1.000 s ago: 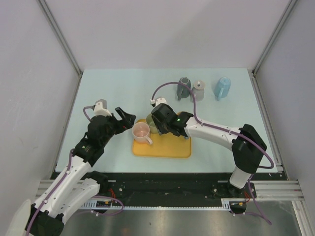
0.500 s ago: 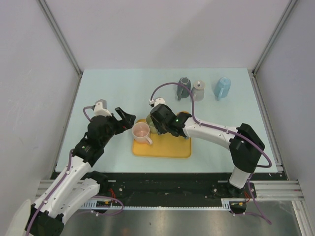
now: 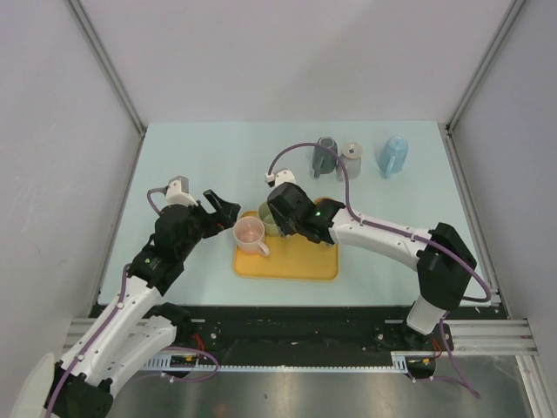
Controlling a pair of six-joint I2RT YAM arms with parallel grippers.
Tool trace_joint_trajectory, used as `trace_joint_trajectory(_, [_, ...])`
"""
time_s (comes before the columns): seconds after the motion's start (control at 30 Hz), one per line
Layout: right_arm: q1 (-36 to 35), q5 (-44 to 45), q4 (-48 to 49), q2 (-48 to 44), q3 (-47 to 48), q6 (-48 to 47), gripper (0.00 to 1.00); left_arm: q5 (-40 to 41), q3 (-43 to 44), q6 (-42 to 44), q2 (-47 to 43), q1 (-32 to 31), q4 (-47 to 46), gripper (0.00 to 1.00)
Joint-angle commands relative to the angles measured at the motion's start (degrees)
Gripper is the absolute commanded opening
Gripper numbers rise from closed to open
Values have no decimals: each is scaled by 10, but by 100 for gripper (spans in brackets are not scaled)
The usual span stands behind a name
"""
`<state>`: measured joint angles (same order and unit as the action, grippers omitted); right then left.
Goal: Turn the mug right side up
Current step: Turn over the cup at the center of the board.
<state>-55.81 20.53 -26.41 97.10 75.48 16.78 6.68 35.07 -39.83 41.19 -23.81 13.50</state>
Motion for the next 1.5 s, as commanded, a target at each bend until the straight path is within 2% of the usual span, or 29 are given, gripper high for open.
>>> trace_joint_trajectory(0.0, [2, 54, -21, -52, 6, -3, 48, -8, 9, 7, -2, 0, -5, 98])
trace_joint_trajectory(0.4, [14, 83, -45, -61, 4, 2, 44, -13, 8, 1, -2, -1, -6, 98])
trace_joint_trajectory(0.7, [8, 72, -41, -74, -54, 41, 42, -20, 8, -5, 13, -1, -8, 98])
trace_joint_trajectory(0.9, [11, 88, -34, -125, -60, 42, 43, -24, 14, -5, 28, -1, -18, 98])
trace_joint_trajectory(1.2, [117, 93, -34, -259, -80, 65, 48, -33, 87, 2, 137, -25, -43, 98])
trace_joint_trajectory(1.33, [145, 97, -21, -317, -111, 81, 50, 20, 180, 39, 220, -70, -43, 98])
trace_joint_trajectory(1.47, [166, 89, -5, -356, -147, 93, 51, 20, 288, 56, 331, -84, -35, 100])
